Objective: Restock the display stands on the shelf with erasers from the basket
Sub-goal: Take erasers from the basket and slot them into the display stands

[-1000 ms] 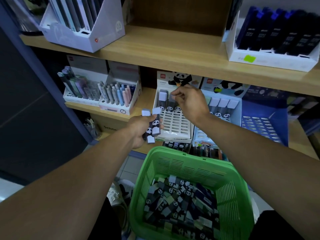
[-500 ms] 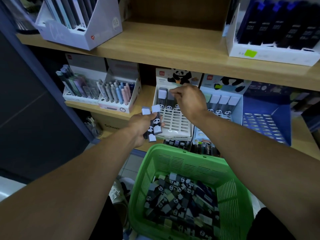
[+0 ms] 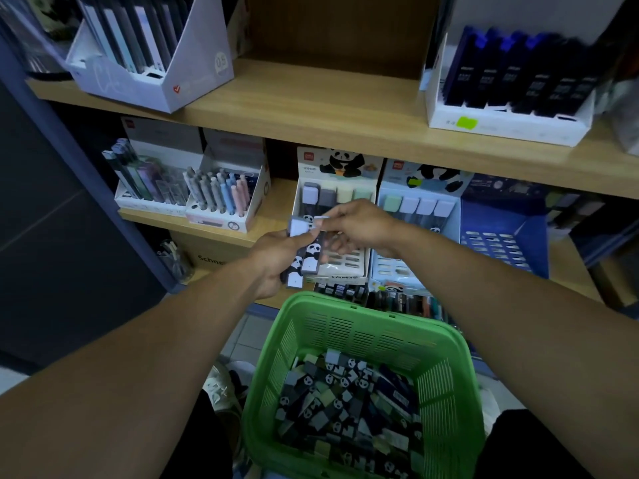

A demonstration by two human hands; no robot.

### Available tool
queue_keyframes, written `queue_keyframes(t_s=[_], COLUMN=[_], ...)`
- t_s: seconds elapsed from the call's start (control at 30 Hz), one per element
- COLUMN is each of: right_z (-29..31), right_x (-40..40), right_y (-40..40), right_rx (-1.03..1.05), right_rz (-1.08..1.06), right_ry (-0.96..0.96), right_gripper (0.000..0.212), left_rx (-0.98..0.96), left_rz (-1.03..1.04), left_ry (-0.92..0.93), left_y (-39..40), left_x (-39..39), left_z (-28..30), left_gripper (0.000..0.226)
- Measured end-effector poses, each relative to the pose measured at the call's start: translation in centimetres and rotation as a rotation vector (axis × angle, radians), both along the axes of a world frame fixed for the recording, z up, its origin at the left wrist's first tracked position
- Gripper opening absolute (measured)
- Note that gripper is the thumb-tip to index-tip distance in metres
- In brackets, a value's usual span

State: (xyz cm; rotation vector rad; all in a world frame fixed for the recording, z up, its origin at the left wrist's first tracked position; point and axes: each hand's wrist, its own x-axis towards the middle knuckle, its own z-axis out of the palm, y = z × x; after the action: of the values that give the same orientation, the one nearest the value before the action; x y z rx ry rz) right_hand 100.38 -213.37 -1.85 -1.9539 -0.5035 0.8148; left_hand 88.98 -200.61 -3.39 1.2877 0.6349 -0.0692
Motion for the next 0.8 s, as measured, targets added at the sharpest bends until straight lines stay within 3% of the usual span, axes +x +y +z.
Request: queue_keyframes(t_s=[0.13,0.23,0.33,0.47,0.8], right_z=[1.1,1.0,1.0,0.5,-1.6], right_x=[1.0,2.4,2.0,1.3,2.3], right_y=[-1.5,-2.3,-3.0,-2.8,-1.8], right_rx=[0.182,0.22,0.107,0.1,0.063], right_rz=[-0.287,-0.457,-0.418,-0.308,-0.17], right_ry=[0.172,-0.105,-0.393,-0.582,-0.739], right_gripper=[0.027,0.026,0.02,0.01,0.009], left_rx=[-0.097,-0.172,-0.192,-0.187,-0.092], left_rz=[0.055,0.074,0.017,-0.039,0.03], left_ry=[0.035,0.068,0.057,0.043,0.033], left_y=[-0.8,-0.9,-0.7,-0.7,0.1], left_x=[-0.2,-0.5,-0.9,-0.9,-0.4], left_z=[0.5,1.1,1.4,1.2,0.2], left_gripper=[0.03,0.017,0.023,0.028,0.025])
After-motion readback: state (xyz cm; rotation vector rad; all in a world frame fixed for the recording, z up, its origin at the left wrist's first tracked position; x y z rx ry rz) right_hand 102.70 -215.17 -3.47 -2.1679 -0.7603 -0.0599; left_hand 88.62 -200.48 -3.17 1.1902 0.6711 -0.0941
